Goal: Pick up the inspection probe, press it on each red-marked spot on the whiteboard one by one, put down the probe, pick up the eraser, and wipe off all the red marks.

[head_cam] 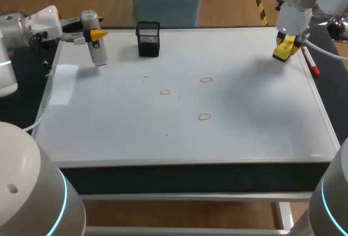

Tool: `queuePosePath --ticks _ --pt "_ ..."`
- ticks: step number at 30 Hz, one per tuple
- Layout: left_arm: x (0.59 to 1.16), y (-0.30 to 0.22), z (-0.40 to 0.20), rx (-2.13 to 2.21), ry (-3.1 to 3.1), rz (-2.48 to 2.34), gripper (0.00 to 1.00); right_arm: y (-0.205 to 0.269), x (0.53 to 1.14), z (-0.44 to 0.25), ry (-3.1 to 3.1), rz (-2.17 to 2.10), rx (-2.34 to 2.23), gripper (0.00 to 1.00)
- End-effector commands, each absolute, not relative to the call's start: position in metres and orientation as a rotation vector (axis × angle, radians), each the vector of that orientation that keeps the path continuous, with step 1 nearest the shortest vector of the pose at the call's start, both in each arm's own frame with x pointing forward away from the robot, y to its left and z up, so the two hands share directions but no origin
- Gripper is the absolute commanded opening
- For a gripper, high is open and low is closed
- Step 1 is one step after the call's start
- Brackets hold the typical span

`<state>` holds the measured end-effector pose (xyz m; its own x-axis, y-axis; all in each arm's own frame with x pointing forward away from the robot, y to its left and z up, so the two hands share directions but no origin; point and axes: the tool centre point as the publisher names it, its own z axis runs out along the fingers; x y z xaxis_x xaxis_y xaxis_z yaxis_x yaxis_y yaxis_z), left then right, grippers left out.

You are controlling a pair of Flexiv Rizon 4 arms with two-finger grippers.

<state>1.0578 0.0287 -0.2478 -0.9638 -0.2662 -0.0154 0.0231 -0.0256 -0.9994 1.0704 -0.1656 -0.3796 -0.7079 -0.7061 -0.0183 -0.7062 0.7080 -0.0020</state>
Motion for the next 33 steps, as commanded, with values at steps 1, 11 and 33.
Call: queuePosePath --ticks 1,11,33 --pt "1.058 0.028 -0.247 -0.259 2.039 -2.100 0.00 -0.166 1.071 -0.378 2.890 0.004 -1.198 0.00" --pt "1.058 0.028 -0.247 -0.259 2.039 -2.100 0.00 -0.139 1.074 -0.371 2.850 -0.042 -1.337 0.00" --pt "1.058 0.028 -0.247 -0.259 2.039 -2.100 0.00 0.086 1.019 -0.344 2.460 -0.114 -1.878 0.00"
